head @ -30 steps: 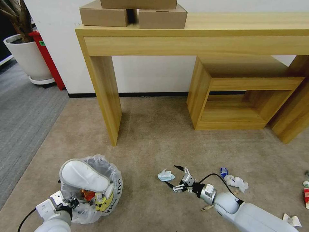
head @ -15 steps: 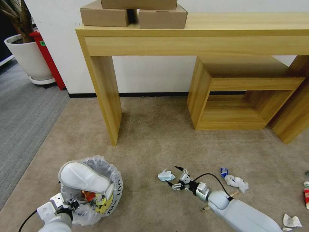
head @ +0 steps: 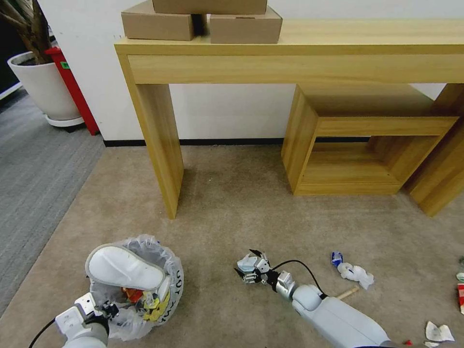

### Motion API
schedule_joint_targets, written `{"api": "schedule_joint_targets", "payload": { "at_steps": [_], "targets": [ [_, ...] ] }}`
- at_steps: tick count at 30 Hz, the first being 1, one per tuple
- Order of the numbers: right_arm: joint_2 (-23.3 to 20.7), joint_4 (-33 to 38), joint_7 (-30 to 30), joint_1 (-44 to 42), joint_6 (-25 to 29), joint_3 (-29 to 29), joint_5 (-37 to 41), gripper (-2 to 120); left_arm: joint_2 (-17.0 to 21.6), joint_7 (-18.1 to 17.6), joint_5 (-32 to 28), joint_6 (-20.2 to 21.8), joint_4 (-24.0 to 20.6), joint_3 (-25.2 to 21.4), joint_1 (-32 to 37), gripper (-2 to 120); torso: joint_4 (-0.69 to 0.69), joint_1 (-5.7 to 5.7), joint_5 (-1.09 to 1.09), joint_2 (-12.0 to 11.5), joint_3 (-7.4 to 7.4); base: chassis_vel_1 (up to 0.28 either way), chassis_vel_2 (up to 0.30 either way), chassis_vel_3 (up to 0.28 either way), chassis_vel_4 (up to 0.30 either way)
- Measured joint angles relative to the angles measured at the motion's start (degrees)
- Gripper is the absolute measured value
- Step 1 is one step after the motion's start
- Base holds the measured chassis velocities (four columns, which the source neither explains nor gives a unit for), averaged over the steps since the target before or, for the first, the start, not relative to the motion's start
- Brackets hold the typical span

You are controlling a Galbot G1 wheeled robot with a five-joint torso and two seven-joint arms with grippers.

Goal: Pick up the trash bin and place the garbage on the floor into it.

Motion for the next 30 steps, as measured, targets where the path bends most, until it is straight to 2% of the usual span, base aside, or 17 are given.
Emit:
{"api": "schedule_joint_targets", "payload": {
  "at_steps": [10,21,30],
  "targets": [
    [1.89,-1.67,1.59,0.15,-2.07,0.9,4.8,100,0.0,0.14,0.27,0.01,0.14,0.08,0.17,0,0.0,0.0,-0.01,0.0,0.0,0.0,0.0,0.0,0.0],
    [4.71,-5.16,1.84,-1.4,-2.32,1.77,5.18,100,-0.45,0.47,1.06,0.01,0.21,0.05,0.54,0,0.0,0.0,-0.01,-0.01,0.0,0.0,0.0,0.0,0.0],
    [4.68,-5.98,2.14,-1.27,-2.15,2.12,5.58,100,-0.49,0.63,1.33,0.01,0.55,0.27,0.34,0,0.01,0.0,0.01,0.0,0.0,0.0,0.0,0.0,0.0]
  ]
}}
